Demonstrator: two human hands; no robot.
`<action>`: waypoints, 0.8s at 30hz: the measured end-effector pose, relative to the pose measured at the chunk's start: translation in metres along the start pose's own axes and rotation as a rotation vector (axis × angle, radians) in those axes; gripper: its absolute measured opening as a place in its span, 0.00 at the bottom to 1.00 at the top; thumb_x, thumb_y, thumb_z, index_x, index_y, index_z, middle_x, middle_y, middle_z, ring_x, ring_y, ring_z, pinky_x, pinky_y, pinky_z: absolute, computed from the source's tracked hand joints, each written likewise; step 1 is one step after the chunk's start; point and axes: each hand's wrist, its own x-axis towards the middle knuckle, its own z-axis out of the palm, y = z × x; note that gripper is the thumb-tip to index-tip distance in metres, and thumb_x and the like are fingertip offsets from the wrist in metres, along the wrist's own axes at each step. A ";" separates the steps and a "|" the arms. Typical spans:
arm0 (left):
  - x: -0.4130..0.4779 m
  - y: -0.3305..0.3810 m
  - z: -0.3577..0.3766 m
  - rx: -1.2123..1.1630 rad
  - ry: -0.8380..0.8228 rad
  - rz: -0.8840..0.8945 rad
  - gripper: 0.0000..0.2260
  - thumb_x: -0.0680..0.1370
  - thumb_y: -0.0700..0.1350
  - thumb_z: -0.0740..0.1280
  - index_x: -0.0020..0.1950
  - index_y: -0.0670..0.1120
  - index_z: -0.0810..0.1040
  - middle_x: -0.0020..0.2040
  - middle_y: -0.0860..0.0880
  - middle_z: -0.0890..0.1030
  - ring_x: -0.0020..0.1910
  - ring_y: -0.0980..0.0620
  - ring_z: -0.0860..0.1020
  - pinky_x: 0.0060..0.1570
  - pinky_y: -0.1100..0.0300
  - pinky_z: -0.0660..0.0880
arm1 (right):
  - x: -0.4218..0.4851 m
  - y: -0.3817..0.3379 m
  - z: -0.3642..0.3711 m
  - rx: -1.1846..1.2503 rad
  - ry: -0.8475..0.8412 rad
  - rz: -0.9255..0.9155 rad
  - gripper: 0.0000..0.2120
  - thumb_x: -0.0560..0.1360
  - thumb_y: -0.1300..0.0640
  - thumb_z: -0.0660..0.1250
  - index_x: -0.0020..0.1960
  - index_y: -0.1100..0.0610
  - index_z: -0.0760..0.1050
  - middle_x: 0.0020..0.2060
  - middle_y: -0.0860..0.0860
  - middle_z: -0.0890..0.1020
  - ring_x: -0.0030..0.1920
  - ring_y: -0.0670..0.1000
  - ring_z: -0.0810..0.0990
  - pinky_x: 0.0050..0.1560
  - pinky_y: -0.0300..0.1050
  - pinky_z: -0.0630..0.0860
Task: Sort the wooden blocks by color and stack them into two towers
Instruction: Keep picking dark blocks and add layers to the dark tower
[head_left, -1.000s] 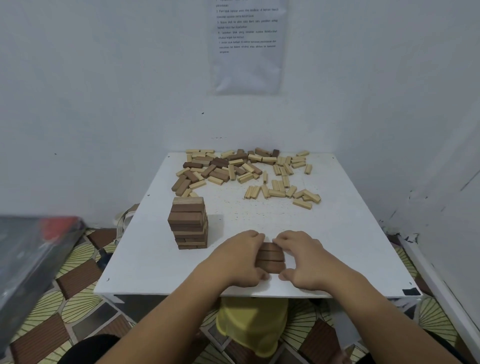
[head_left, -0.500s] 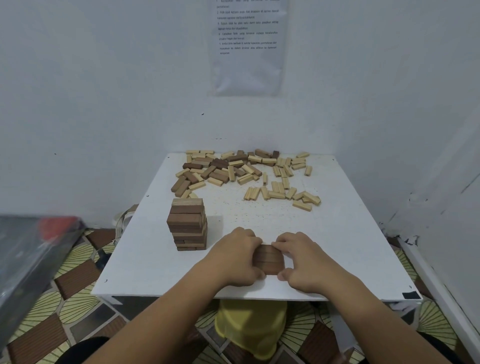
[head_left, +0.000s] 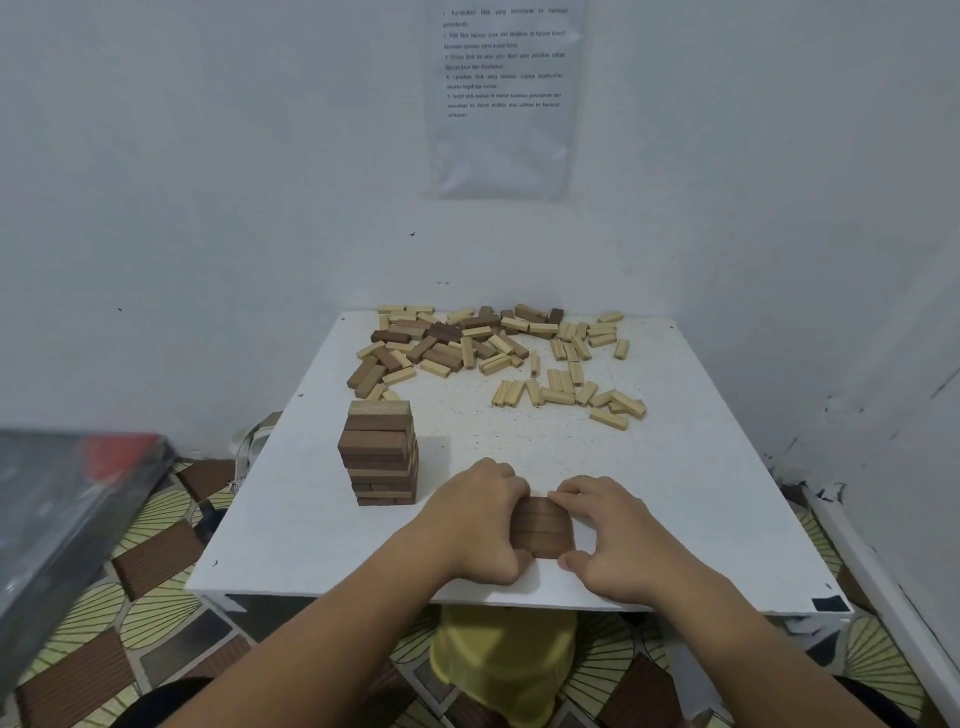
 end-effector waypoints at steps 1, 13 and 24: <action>-0.002 0.002 -0.001 -0.006 -0.001 0.002 0.21 0.69 0.57 0.70 0.58 0.48 0.77 0.52 0.51 0.75 0.54 0.51 0.70 0.52 0.51 0.77 | -0.003 0.000 -0.001 0.006 0.011 -0.021 0.33 0.73 0.46 0.72 0.77 0.46 0.68 0.67 0.37 0.69 0.68 0.43 0.65 0.73 0.48 0.64; -0.075 -0.037 -0.139 -0.081 0.419 0.135 0.30 0.69 0.58 0.76 0.68 0.49 0.78 0.60 0.58 0.78 0.59 0.59 0.72 0.60 0.67 0.67 | 0.017 -0.101 -0.086 0.201 0.356 -0.435 0.23 0.65 0.51 0.77 0.59 0.47 0.80 0.60 0.39 0.79 0.65 0.42 0.74 0.57 0.30 0.67; -0.065 -0.148 -0.143 -0.148 0.259 -0.036 0.31 0.64 0.65 0.73 0.66 0.57 0.79 0.58 0.60 0.80 0.59 0.61 0.74 0.62 0.52 0.74 | 0.113 -0.149 -0.036 0.269 0.203 -0.359 0.19 0.66 0.56 0.79 0.55 0.45 0.82 0.53 0.39 0.79 0.55 0.36 0.74 0.48 0.29 0.65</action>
